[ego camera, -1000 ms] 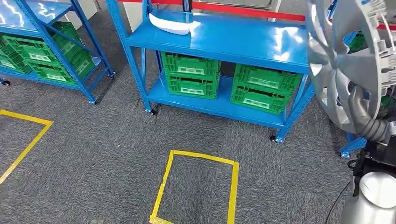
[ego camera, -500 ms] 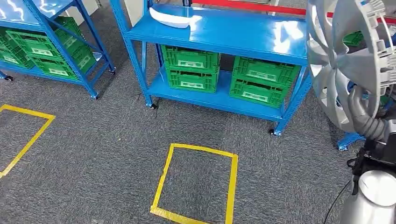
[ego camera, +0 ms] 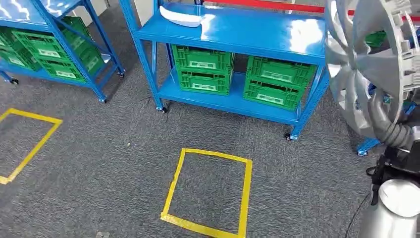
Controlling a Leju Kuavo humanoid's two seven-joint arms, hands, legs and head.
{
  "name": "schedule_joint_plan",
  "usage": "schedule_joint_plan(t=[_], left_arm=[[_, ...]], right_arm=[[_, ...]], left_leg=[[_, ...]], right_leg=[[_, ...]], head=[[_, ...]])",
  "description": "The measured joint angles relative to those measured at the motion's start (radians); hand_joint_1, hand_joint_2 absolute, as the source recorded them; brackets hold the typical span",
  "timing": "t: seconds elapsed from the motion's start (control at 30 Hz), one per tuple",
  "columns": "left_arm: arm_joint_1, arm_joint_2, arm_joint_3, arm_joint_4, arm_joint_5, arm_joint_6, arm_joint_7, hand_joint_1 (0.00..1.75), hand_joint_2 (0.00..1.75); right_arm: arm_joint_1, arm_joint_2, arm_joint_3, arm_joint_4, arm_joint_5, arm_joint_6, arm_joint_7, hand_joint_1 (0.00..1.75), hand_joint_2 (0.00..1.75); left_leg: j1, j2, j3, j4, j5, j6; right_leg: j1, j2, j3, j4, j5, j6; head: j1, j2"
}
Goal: Take the parts from the cabinet and place them on the table.
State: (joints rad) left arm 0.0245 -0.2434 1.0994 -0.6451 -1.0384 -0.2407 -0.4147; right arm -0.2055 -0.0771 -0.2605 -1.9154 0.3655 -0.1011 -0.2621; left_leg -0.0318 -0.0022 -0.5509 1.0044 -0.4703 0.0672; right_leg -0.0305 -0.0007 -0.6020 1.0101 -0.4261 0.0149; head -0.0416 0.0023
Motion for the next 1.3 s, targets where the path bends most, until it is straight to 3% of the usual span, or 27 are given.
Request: schedule_joint_plan(t=[0.03, 0.07, 0.1, 0.17, 0.2, 0.23, 0.3, 0.37, 0.4, 0.43, 0.53, 0.57, 0.67, 0.73, 0.77, 0.83, 0.87, 0.9, 1.0, 1.03, 1.07, 1.1, 1.13, 1.17, 1.23, 1.27, 1.3], left_arm=[[0.000, 0.000, 0.000, -0.001, 0.000, 0.000, 0.000, 0.00, 1.75], [-0.001, -0.001, 0.000, -0.002, 0.000, 0.000, 0.000, 0.00, 1.75], [-0.002, -0.003, 0.001, -0.002, 0.000, 0.000, 0.000, 0.00, 1.75], [-0.002, -0.007, 0.002, -0.003, 0.000, -0.002, 0.000, 0.00, 1.75], [-0.001, -0.009, 0.002, -0.003, 0.000, -0.003, 0.000, 0.00, 1.75], [0.000, -0.011, 0.003, -0.003, 0.000, -0.003, 0.000, 0.00, 1.75], [0.001, -0.016, 0.003, -0.004, 0.000, -0.003, 0.000, 0.00, 1.75], [0.001, -0.018, 0.004, -0.006, 0.000, -0.003, 0.000, 0.00, 1.75], [0.002, -0.015, 0.004, -0.013, 0.000, -0.003, 0.001, 0.00, 1.75], [0.004, -0.018, 0.004, -0.016, 0.000, -0.005, 0.001, 0.00, 1.75], [0.015, -0.019, 0.005, -0.019, 0.001, -0.005, 0.001, 0.00, 1.75], [0.018, -0.019, 0.005, -0.022, 0.001, -0.005, 0.001, 0.00, 1.75], [0.018, -0.020, 0.006, -0.024, 0.002, -0.009, 0.001, 0.00, 1.75], [0.019, -0.021, 0.006, -0.025, 0.002, -0.012, 0.001, 0.00, 1.75], [0.020, -0.022, 0.006, -0.025, 0.002, -0.013, 0.001, 0.00, 1.75], [0.021, -0.023, 0.006, -0.031, 0.001, -0.022, 0.001, 0.00, 1.75], [0.021, -0.023, 0.006, -0.033, -0.001, -0.022, -0.003, 0.00, 1.75], [0.020, -0.017, 0.006, -0.038, -0.008, -0.019, -0.008, 0.00, 1.75], [0.023, -0.019, 0.005, -0.039, -0.011, -0.011, -0.018, 0.00, 1.75], [0.025, -0.017, 0.006, -0.039, -0.010, -0.010, -0.020, 0.00, 1.75], [0.025, -0.016, 0.006, -0.039, -0.010, -0.010, -0.021, 0.00, 1.75], [0.024, -0.018, 0.006, -0.039, -0.010, -0.009, -0.023, 0.00, 1.75], [0.023, -0.018, 0.006, -0.039, -0.010, -0.009, -0.024, 0.00, 1.75], [0.023, -0.018, 0.006, -0.039, -0.010, -0.010, -0.025, 0.00, 1.75], [0.025, -0.021, 0.007, -0.039, -0.010, -0.013, -0.025, 0.00, 1.75], [0.025, -0.021, 0.007, -0.039, -0.010, -0.014, -0.025, 0.00, 1.75], [0.025, -0.021, 0.007, -0.039, -0.011, -0.019, -0.026, 0.00, 1.75]], right_arm=[[0.001, -0.003, 0.000, 0.000, 0.000, 0.000, 0.000, 1.71, 1.75], [0.002, -0.003, 0.000, 0.002, 0.000, 0.000, 0.000, 1.71, 1.75], [-0.003, -0.005, 0.001, 0.002, -0.001, 0.000, 0.000, 1.71, 1.75], [-0.007, -0.008, 0.003, 0.003, -0.003, 0.000, -0.003, 1.71, 1.75], [-0.005, -0.008, 0.003, 0.003, -0.003, 0.000, -0.003, 1.71, 1.75], [-0.005, -0.008, 0.004, 0.005, -0.003, 0.000, -0.002, 1.71, 1.75], [-0.005, -0.008, 0.004, 0.007, -0.003, 0.000, 0.001, 1.71, 1.75], [-0.008, -0.008, 0.005, 0.006, -0.005, 0.000, 0.001, 1.71, 1.75], [-0.007, -0.007, 0.006, 0.007, -0.006, -0.001, 0.002, 1.71, 1.75], [-0.006, -0.009, 0.006, 0.003, -0.007, -0.001, 0.002, 1.71, 1.75], [-0.001, -0.008, 0.006, 0.004, -0.006, -0.001, 0.006, 1.71, 1.75], [-0.001, -0.008, 0.006, 0.003, -0.007, -0.001, 0.006, 1.71, 1.75], [0.001, -0.007, 0.006, 0.002, -0.006, -0.001, 0.006, 1.71, 1.75], [0.002, -0.007, 0.005, 0.002, -0.007, -0.002, 0.006, 1.71, 1.75], [0.005, -0.007, 0.005, 0.002, -0.007, -0.002, 0.006, 1.71, 1.75], [0.008, -0.007, 0.005, 0.001, -0.007, -0.003, 0.006, 1.71, 1.75], [0.008, -0.007, 0.005, 0.000, -0.008, -0.004, 0.006, 1.71, 1.75], [0.010, -0.007, 0.005, -0.003, -0.008, -0.005, 0.006, 1.71, 1.75], [0.009, -0.006, 0.005, -0.005, -0.013, -0.007, 0.006, 1.71, 1.75], [0.010, -0.006, 0.006, -0.005, -0.013, -0.007, 0.007, 1.71, 1.75], [0.011, -0.008, 0.005, -0.005, -0.014, -0.005, 0.010, 1.71, 1.75], [0.011, -0.009, 0.006, -0.005, -0.014, -0.003, 0.011, 1.71, 1.75], [0.006, -0.010, 0.007, -0.005, -0.015, 0.000, 0.012, 1.71, 1.75], [0.002, -0.011, 0.008, -0.005, -0.016, 0.002, 0.013, 1.71, 1.75], [0.003, -0.011, 0.009, -0.004, -0.017, 0.007, 0.019, 1.71, 1.75], [0.006, -0.011, 0.010, -0.004, -0.019, 0.009, 0.022, 1.71, 1.75], [0.008, -0.011, 0.010, -0.004, -0.023, 0.015, 0.023, 1.71, 1.75]], left_leg=[[0.002, 0.002, 0.007, -0.024, 0.019, 0.009], [0.013, 0.008, 0.012, -0.047, 0.038, 0.000], [0.013, 0.008, 0.005, -0.055, 0.048, 0.005], [0.014, 0.009, -0.015, -0.055, 0.062, 0.001], [0.014, 0.009, -0.025, -0.054, 0.068, -0.001], [0.015, 0.009, -0.036, -0.051, 0.074, -0.006], [0.021, 0.009, -0.061, -0.035, 0.082, -0.015], [0.029, 0.009, -0.094, 0.008, 0.078, -0.027], [0.021, 0.007, -0.113, 0.023, 0.078, -0.037], [0.023, 0.006, -0.122, 0.037, 0.078, -0.039], [0.027, 0.004, -0.130, 0.033, 0.095, -0.050], [0.032, 0.002, -0.137, 0.042, 0.079, -0.057], [0.038, 0.002, -0.197, 0.230, -0.057, -0.076], [0.039, 0.002, -0.227, 0.350, -0.109, -0.077], [0.039, 0.002, -0.211, 0.341, -0.104, -0.075], [0.037, 0.000, -0.102, 0.184, -0.050, -0.057], [0.032, -0.002, -0.033, 0.082, -0.022, -0.041], [0.027, -0.001, -0.007, 0.033, -0.044, -0.032], [0.013, 0.002, -0.011, 0.028, -0.028, -0.026], [0.011, 0.002, -0.010, 0.018, -0.019, -0.016], [0.027, 0.004, 0.007, -0.023, 0.008, -0.013], [0.021, 0.007, 0.010, -0.038, 0.018, -0.014], [0.021, 0.009, 0.005, -0.040, 0.028, -0.007], [0.020, 0.010, -0.002, -0.040, 0.030, -0.009], [0.016, 0.010, -0.013, -0.038, 0.036, -0.008], [0.016, 0.010, -0.017, -0.035, 0.037, -0.009], [0.016, 0.009, -0.021, -0.030, 0.037, -0.010]], right_leg=[[0.007, 0.000, 0.000, -0.007, 0.006, 0.004], [0.005, -0.001, -0.011, 0.008, -0.006, -0.001], [0.006, 0.000, -0.033, 0.046, -0.042, -0.007], [0.004, 0.000, -0.093, 0.201, -0.122, -0.012], [0.002, 0.000, -0.117, 0.273, -0.149, -0.007], [-0.001, -0.001, -0.121, 0.297, -0.155, 0.003], [-0.013, -0.001, -0.054, 0.204, -0.124, 0.033], [-0.026, -0.003, 0.052, 0.018, -0.091, 0.061], [-0.014, 0.006, 0.038, 0.037, -0.097, 0.052], [-0.014, 0.010, 0.035, 0.041, -0.092, 0.030], [-0.015, 0.009, 0.024, 0.044, -0.077, 0.005], [-0.017, 0.009, 0.020, 0.043, -0.071, -0.003], [-0.015, 0.007, 0.002, 0.043, -0.055, -0.014], [-0.011, 0.007, -0.012, 0.044, -0.045, -0.013], [-0.009, 0.008, -0.017, 0.044, -0.040, -0.012], [-0.003, 0.011, -0.026, 0.043, -0.031, -0.011], [0.000, 0.011, -0.028, 0.042, -0.027, -0.011], [-0.006, 0.010, -0.028, 0.039, -0.023, -0.006], [-0.013, 0.007, -0.028, 0.028, -0.010, 0.014], [-0.011, 0.008, -0.024, 0.018, -0.002, 0.024], [-0.006, 0.007, -0.028, 0.022, -0.003, 0.023], [-0.003, 0.005, -0.043, 0.039, -0.020, 0.019], [-0.003, 0.005, -0.065, 0.091, -0.056, 0.010], [-0.001, 0.005, -0.094, 0.163, -0.090, 0.005], [-0.001, 0.005, -0.143, 0.299, -0.141, 0.007], [-0.001, 0.004, -0.138, 0.302, -0.138, 0.015], [-0.002, 0.004, -0.105, 0.253, -0.119, 0.025]], head=[[0.000, 0.000], [0.002, 0.000], [0.005, 0.000], [0.005, 0.000], [0.005, 0.000], [0.005, 0.000], [0.005, 0.000], [0.006, 0.000], [0.008, 0.000], [0.004, 0.000], [0.005, 0.000], [0.006, 0.000], [0.004, 0.000], [0.003, 0.000], [0.003, 0.000], [0.003, 0.000], [0.003, 0.000], [0.006, 0.000], [0.001, 0.000], [0.000, 0.000], [0.002, 0.000], [0.005, 0.000], [0.004, 0.000], [0.005, 0.000], [0.004, 0.000], [0.004, 0.000], [0.005, 0.000]])
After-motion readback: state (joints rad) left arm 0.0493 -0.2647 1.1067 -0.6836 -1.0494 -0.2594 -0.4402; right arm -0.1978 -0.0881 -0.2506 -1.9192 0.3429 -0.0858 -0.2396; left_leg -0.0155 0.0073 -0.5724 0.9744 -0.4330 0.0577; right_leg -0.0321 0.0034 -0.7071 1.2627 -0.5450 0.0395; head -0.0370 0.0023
